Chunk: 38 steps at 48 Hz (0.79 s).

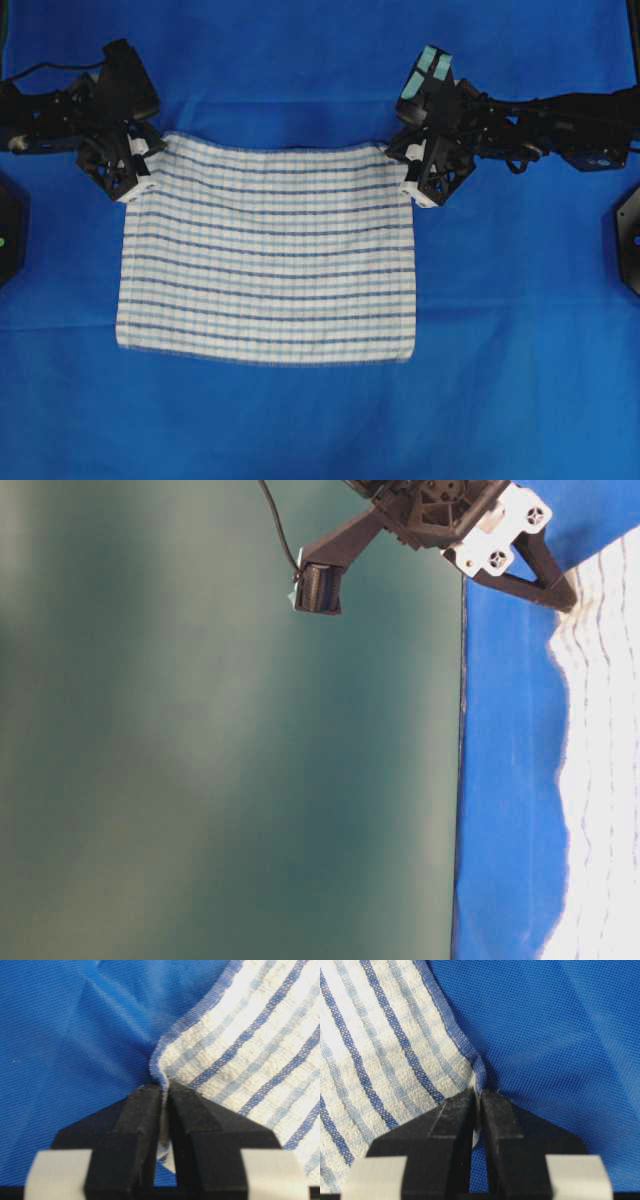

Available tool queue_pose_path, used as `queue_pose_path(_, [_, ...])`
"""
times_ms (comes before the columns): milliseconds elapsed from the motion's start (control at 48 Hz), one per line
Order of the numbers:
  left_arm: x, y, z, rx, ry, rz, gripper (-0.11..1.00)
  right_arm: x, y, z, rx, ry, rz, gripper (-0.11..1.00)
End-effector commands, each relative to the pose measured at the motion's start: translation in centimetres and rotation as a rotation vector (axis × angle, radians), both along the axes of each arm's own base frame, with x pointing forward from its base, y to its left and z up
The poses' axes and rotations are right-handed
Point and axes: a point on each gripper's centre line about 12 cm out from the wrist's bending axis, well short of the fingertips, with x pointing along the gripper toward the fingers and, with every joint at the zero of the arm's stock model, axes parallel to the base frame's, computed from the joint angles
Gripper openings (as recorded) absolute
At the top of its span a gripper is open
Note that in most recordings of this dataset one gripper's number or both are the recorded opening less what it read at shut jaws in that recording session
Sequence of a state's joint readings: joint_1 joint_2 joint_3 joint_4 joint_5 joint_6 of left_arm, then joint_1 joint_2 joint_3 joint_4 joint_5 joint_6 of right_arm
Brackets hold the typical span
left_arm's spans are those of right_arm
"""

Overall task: Fold the blue towel.
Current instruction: 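Lift the far edge and fold it toward the near edge with both grippers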

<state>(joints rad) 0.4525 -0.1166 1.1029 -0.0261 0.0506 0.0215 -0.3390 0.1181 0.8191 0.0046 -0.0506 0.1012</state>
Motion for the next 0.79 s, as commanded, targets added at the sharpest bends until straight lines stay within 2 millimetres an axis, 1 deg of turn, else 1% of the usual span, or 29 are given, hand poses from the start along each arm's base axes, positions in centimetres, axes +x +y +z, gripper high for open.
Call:
queue_pose_path(0, [-0.3, -1.0, -0.6, -0.031, 0.058, -0.027, 0.03, 0.3, -0.2, 1.1, -0.010, -0.027, -0.003, 0.05])
queue_pose_path(167, [-0.8, -1.2, 0.1, -0.055, 0.106, -0.030, 0.03, 0.3, -0.2, 2.9, -0.027, -0.072, 0.000, 0.05])
queue_pose_path(313, [-0.4, -1.1, 1.9, -0.029, 0.058, -0.038, 0.03, 0.2, -0.2, 4.3, -0.037, -0.099, -0.001, 0.05])
queue_pose_path(417, [-0.3, -1.0, 3.2, -0.006, 0.012, -0.040, 0.03, 0.2, -0.1, 4.7, -0.041, -0.107, 0.002, 0.05])
queue_pose_path(542, [-0.4, -1.1, 4.1, 0.009, -0.021, -0.039, 0.03, 0.2, -0.1, 4.8, -0.041, -0.109, 0.001, 0.05])
queue_pose_path(771, [-0.8, -1.4, 4.2, 0.005, -0.025, -0.035, 0.03, 0.3, 0.4, 5.3, -0.044, -0.121, 0.018, 0.05])
